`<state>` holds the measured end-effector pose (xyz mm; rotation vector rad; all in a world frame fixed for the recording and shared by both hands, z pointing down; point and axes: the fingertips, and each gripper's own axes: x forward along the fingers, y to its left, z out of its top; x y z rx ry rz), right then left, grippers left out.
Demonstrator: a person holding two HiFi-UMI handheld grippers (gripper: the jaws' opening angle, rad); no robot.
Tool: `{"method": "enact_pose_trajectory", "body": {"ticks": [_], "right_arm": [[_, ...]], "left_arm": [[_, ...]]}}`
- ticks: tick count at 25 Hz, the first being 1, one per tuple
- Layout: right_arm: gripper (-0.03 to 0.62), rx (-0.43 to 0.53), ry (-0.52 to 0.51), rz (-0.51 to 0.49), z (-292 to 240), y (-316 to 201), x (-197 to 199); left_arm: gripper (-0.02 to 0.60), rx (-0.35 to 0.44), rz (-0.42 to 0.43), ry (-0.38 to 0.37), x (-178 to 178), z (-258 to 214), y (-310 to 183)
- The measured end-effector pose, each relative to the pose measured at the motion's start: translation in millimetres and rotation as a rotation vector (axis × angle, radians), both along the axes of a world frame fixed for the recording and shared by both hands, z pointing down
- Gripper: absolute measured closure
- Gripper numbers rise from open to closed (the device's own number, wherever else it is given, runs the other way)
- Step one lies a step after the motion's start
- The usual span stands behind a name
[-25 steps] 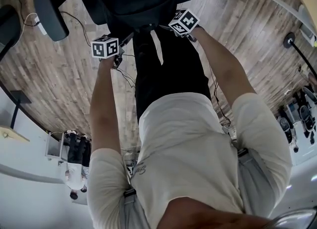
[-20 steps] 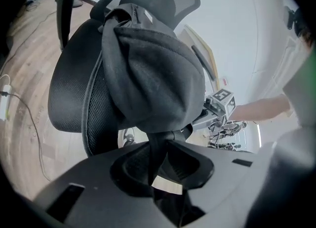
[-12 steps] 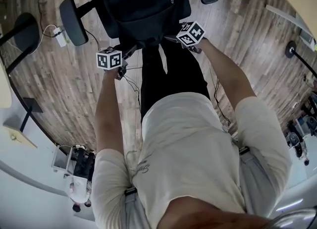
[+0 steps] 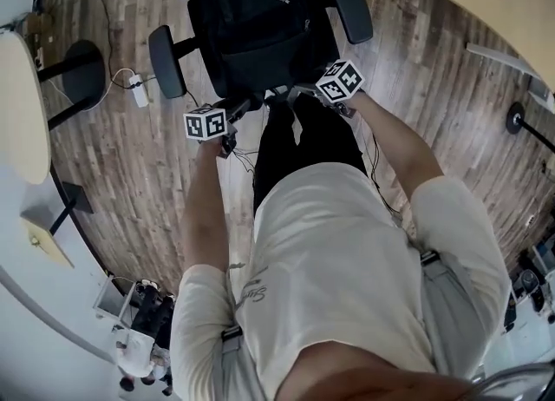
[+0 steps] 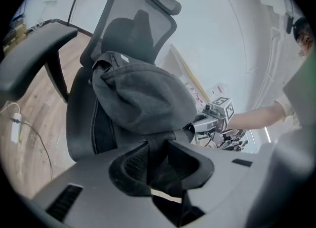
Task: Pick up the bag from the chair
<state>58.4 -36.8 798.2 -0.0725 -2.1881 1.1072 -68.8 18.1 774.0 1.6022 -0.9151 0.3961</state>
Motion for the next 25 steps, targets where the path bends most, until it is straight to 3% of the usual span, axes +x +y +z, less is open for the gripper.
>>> {"method": "enact_pose_trajectory", "body": {"ticks": [8, 13, 17, 21, 25], "right_arm": [[0.52, 0.076, 0.004, -0.009, -27.8, -20.9, -7.1], [0.523, 0.094, -0.026, 0.07, -48.9, -39.4, -17.7], [0.525, 0.122, -0.044, 0.092, -66.0, -49.8, -30.1], [0.526, 0.141, -0.046, 0.152, -82.7, -70.3, -39.1], [0.526, 0.128, -0.014, 0.203, -92.2, -76.0, -43.1]], "left_arm": [[0.489, 0.05, -0.091, 0.016, -2.4, -23.9, -13.4], [0.489, 0.112, -0.159, 0.05, -11.4, -43.6, -30.8], [0.489, 0.174, -0.16, 0.05, -24.5, -61.3, -40.9], [0.49, 0.246, -0.173, 0.114, -31.8, -78.7, -57.3], [0.492, 0.265, -0.148, 0.176, -35.9, -91.0, -62.4]]}}
